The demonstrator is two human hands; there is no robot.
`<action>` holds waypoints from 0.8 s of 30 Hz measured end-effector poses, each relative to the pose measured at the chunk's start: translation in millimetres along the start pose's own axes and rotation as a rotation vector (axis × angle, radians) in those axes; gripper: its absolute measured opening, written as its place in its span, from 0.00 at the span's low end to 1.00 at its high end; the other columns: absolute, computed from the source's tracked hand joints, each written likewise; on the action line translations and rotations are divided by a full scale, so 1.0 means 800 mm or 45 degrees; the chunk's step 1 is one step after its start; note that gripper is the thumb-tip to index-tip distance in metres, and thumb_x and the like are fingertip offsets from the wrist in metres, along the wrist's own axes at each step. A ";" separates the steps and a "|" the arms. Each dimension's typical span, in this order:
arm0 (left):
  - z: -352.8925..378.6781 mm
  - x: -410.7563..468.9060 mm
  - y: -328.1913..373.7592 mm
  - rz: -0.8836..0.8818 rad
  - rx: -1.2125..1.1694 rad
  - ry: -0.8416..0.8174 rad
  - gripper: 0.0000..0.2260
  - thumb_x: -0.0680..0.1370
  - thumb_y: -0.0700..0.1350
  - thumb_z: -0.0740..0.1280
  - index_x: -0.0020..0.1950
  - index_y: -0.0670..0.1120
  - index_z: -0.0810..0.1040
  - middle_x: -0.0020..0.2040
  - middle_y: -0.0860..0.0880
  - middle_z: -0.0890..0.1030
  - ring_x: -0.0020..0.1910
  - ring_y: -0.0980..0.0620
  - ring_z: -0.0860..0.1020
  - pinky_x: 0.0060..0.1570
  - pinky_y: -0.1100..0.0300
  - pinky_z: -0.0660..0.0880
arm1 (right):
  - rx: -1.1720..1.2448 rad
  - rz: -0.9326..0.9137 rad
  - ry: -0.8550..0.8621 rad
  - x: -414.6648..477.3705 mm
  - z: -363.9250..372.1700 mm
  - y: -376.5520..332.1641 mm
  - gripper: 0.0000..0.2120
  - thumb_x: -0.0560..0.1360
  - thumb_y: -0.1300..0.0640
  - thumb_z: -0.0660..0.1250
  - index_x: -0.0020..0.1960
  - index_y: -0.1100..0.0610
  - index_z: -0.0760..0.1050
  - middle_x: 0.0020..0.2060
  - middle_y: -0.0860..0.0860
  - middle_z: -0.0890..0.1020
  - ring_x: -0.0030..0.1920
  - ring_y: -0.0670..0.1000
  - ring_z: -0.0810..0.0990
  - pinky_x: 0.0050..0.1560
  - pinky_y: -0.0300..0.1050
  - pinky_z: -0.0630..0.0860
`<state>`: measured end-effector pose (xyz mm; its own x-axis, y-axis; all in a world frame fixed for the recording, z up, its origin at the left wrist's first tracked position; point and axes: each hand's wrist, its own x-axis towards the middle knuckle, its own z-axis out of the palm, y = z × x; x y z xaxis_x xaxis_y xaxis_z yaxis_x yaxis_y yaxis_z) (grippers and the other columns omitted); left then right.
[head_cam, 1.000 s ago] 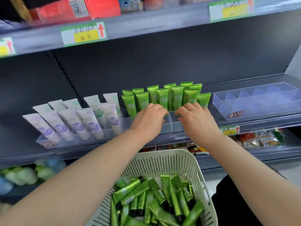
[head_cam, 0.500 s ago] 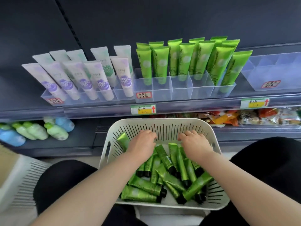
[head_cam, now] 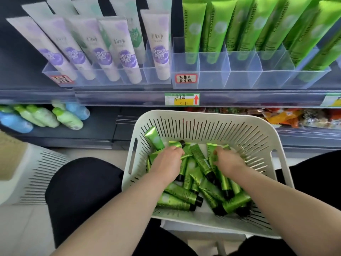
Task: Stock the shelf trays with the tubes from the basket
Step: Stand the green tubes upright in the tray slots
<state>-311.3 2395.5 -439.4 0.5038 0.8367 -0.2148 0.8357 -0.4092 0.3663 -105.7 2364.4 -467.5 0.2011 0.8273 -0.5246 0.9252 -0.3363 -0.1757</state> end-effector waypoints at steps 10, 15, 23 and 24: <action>0.014 -0.008 -0.020 -0.116 0.117 -0.477 0.15 0.76 0.32 0.63 0.58 0.45 0.80 0.54 0.44 0.81 0.50 0.44 0.80 0.51 0.51 0.78 | 0.380 -0.253 0.212 -0.042 -0.036 -0.012 0.18 0.76 0.61 0.64 0.65 0.52 0.69 0.52 0.51 0.78 0.38 0.47 0.77 0.34 0.41 0.75; 0.020 -0.008 -0.021 -0.059 0.309 -0.716 0.17 0.76 0.32 0.62 0.61 0.45 0.80 0.57 0.44 0.80 0.53 0.43 0.79 0.51 0.53 0.77 | 0.516 -0.411 0.311 -0.064 -0.046 -0.015 0.14 0.79 0.55 0.63 0.64 0.53 0.72 0.50 0.48 0.79 0.33 0.40 0.74 0.33 0.33 0.69; 0.031 -0.014 -0.017 0.022 0.671 -0.856 0.16 0.78 0.36 0.64 0.65 0.45 0.76 0.61 0.44 0.75 0.59 0.43 0.74 0.52 0.51 0.75 | 0.418 -0.509 0.161 -0.074 -0.032 -0.012 0.12 0.80 0.55 0.61 0.62 0.50 0.74 0.52 0.47 0.80 0.47 0.46 0.78 0.47 0.41 0.75; 0.028 -0.015 -0.014 0.031 0.687 -0.847 0.17 0.78 0.38 0.64 0.66 0.45 0.74 0.62 0.43 0.73 0.61 0.43 0.72 0.53 0.50 0.75 | 0.419 -0.516 0.154 -0.076 -0.032 -0.013 0.11 0.80 0.55 0.61 0.61 0.50 0.74 0.52 0.46 0.79 0.48 0.47 0.78 0.49 0.42 0.75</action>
<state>-322.0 2382.0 -461.4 0.4056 0.5069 -0.7606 0.7274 -0.6829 -0.0673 -119.1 2329.1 -412.6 -0.0979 0.9595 -0.2641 0.7905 -0.0863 -0.6063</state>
